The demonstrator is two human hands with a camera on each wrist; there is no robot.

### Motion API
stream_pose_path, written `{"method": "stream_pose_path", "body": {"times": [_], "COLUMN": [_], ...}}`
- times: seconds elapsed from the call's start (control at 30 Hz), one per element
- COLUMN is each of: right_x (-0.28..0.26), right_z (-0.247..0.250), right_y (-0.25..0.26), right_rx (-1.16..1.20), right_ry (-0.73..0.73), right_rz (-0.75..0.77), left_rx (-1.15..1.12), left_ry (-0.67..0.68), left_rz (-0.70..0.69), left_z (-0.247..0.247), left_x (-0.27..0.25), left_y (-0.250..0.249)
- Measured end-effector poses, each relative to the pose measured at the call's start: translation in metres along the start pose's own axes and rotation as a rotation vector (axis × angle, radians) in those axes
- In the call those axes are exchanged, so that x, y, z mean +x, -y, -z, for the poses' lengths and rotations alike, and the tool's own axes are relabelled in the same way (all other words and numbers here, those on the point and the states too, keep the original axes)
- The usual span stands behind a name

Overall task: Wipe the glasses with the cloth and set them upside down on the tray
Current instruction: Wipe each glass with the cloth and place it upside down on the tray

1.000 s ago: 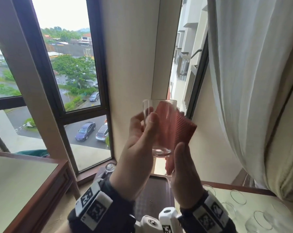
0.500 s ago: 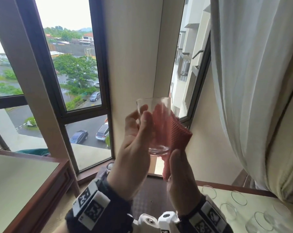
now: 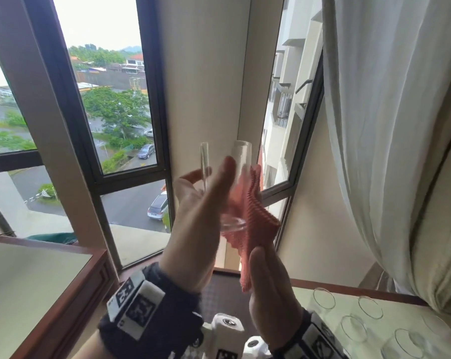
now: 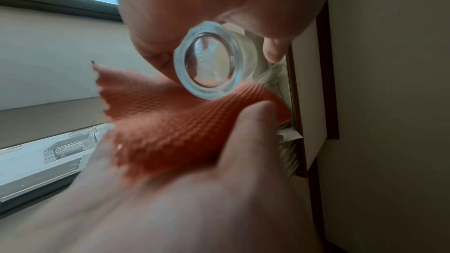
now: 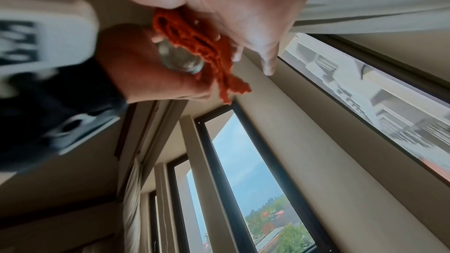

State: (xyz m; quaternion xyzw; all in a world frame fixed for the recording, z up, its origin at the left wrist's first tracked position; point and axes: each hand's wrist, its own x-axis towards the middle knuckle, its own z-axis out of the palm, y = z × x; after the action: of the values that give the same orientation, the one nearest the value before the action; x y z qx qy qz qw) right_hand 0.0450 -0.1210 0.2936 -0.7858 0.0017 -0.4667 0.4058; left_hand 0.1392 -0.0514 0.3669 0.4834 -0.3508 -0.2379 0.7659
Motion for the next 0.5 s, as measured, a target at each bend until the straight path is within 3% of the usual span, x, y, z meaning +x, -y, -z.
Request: {"method": "stream_pose_path", "body": {"times": [0.07,0.1,0.17,0.23,0.27,0.33,0.5], "right_x": [0.010,0.009,0.029,0.039,0.047,0.051,0.020], "right_z": [0.004,0.011,0.020,0.030,0.030,0.027,0.000], "right_y": [0.006,-0.004,0.001,0.003,0.015,0.025,0.013], "right_rx": [0.210,0.211,-0.072,-0.159,-0.175,-0.137,-0.013], "right_ry": [-0.060,-0.037,-0.110,-0.065,-0.078,-0.099,0.052], "right_rz": [-0.091,-0.063,0.029,-0.002,0.061,0.199,0.231], "left_rx": [0.044,0.083,0.181,0.222,0.223,0.200,-0.012], "left_ry": [0.074,0.093,0.091,0.078,0.063,0.026,-0.032], "left_rz": [-0.037,-0.050,-0.097,-0.099,-0.089,-0.069,-0.038], "left_z": [-0.003,-0.004,-0.006,-0.010,-0.011,-0.008,0.005], "left_x": [-0.010,-0.014,-0.020,-0.025,-0.024,-0.019,-0.001], "left_y": [0.007,0.014,0.026,0.032,0.032,0.034,0.020]}}
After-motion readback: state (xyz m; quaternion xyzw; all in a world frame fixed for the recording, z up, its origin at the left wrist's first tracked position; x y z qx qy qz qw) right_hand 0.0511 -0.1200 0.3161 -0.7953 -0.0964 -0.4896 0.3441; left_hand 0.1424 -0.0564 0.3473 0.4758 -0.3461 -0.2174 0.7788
